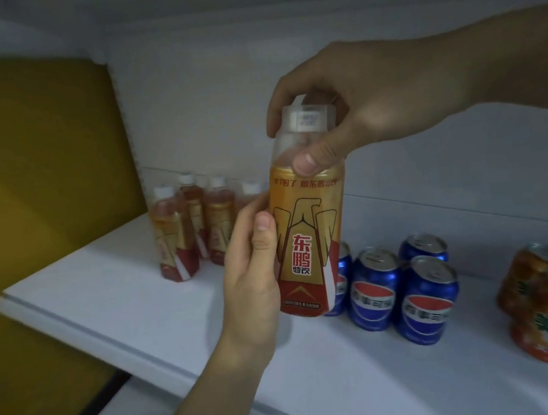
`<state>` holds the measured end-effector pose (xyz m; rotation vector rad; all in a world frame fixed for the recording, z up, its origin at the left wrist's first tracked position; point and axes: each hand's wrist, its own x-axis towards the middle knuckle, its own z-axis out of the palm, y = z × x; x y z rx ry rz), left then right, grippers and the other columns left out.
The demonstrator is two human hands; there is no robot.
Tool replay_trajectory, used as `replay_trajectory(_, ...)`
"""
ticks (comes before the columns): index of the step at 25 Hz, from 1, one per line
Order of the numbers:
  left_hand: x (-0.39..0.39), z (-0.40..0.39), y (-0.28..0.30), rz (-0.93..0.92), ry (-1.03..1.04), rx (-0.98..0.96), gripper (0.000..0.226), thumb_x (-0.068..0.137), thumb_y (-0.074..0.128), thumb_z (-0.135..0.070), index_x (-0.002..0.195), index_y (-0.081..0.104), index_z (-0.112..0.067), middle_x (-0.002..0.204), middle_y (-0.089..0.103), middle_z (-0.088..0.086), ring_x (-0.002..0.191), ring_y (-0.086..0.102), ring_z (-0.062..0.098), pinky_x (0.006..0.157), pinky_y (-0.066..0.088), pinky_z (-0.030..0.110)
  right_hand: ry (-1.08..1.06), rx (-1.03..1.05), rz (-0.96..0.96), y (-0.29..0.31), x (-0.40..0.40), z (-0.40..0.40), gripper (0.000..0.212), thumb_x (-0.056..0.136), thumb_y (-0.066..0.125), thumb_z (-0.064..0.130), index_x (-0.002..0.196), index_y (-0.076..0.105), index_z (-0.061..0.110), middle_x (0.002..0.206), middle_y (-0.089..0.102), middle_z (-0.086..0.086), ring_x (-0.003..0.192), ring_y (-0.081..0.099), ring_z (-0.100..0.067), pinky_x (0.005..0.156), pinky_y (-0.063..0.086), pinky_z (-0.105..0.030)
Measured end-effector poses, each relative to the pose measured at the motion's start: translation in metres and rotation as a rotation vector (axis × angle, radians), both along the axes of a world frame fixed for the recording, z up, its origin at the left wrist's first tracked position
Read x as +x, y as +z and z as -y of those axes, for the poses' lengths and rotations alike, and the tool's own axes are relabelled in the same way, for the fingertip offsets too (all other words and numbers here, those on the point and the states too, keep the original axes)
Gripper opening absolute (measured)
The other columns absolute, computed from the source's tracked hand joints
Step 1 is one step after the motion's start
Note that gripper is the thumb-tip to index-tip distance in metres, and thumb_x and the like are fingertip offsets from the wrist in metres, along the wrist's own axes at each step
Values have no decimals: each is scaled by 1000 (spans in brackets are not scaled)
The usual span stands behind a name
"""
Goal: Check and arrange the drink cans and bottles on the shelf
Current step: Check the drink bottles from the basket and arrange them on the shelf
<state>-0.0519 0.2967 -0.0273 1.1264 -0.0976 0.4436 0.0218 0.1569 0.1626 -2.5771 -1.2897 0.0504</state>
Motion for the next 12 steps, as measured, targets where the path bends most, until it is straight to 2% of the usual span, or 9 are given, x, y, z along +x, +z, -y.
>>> replay_trajectory(3,5,-34,-25,-372,177,-174,40,101,41,-51,122,64,-27,109,77,-1,107,71,19,92,54,42,12,-29,59,-22,8,-53,48,76,79,52,115,65,30,99,74,13,85,73,-1,66,57,-18)
replay_trajectory(5,6,-53,-40,-566,123,-373,38,102,43,-45,119,63,-18,112,74,10,106,70,29,88,52,45,-2,5,98,-31,29,-75,46,77,80,52,115,64,30,100,72,13,86,71,-4,71,56,-24)
replay_trajectory(8,7,-67,-48,-606,65,-582,40,102,42,-33,124,61,-6,116,71,21,105,70,37,91,52,46,-12,-5,104,-56,53,-108,46,79,82,48,117,63,30,104,65,16,93,64,-5,75,53,-27)
replay_trajectory(12,20,-85,-54,-585,174,-641,36,100,44,-21,124,60,0,117,70,22,107,68,39,102,50,49,-77,8,64,-84,86,-143,52,77,85,49,119,61,30,105,59,13,94,63,-13,70,49,-29)
